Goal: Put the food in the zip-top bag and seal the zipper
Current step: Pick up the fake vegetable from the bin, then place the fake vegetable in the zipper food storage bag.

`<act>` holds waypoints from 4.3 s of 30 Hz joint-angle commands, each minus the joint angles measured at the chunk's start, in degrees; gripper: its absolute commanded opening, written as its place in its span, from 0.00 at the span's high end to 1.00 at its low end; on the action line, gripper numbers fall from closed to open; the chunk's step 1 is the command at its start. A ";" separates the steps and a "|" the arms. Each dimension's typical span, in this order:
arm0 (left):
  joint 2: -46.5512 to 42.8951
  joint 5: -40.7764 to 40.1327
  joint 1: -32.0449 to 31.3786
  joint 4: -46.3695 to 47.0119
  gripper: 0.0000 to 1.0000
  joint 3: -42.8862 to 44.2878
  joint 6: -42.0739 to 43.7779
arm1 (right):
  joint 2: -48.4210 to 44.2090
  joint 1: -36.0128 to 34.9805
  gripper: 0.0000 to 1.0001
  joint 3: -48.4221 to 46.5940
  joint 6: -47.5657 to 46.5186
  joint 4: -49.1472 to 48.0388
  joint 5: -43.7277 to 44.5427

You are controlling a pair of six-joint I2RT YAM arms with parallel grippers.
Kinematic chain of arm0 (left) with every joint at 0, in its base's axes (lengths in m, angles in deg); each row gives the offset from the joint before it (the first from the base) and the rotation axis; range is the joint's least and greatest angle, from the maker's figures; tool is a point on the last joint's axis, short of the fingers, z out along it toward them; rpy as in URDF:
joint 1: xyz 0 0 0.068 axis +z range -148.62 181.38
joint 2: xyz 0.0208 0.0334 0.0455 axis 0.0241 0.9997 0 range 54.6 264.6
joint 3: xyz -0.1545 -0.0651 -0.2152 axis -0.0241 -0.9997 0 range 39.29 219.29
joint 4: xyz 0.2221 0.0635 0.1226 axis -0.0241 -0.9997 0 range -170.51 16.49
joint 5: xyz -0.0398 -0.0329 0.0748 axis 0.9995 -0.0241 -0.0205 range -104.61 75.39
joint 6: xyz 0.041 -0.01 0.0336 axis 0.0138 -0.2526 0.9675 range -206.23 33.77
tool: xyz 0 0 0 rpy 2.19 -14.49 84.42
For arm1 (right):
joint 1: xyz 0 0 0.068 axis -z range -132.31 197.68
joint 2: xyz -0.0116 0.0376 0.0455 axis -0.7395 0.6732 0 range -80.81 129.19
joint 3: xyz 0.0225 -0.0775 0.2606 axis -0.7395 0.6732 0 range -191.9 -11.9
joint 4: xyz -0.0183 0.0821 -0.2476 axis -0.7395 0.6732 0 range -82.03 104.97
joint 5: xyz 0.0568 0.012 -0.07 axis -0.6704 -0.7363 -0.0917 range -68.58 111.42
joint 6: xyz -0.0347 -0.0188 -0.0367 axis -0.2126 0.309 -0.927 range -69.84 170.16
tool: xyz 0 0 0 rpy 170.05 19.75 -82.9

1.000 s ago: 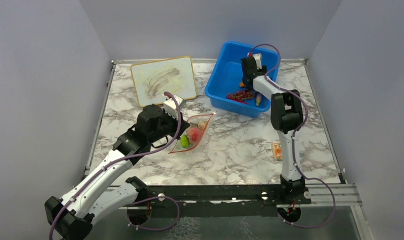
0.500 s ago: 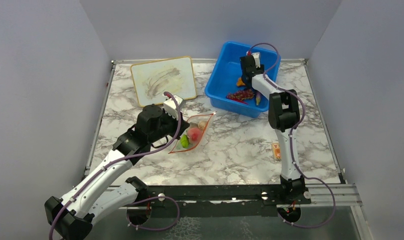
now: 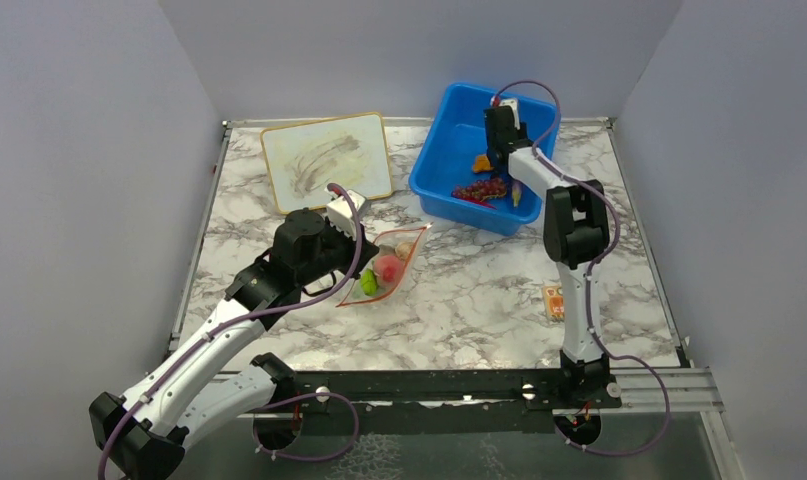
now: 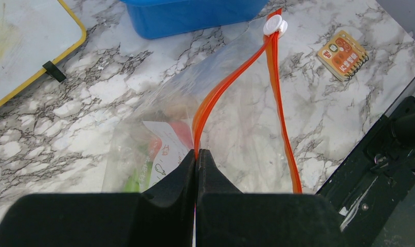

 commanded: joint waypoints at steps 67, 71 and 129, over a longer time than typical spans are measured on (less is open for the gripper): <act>5.18 9.41 0.10 9.45 1.00 1.51 -25.44 | -71.61 -16.92 0.69 67.46 27.55 -88.00 -83.18; 4.96 10.83 0.10 9.81 1.00 1.40 -24.68 | -69.32 -19.14 0.68 66.40 27.22 -91.39 -85.47; 6.11 20.43 0.09 6.42 1.00 4.41 -19.49 | -57.33 -32.52 0.70 46.58 -63.76 10.45 -81.18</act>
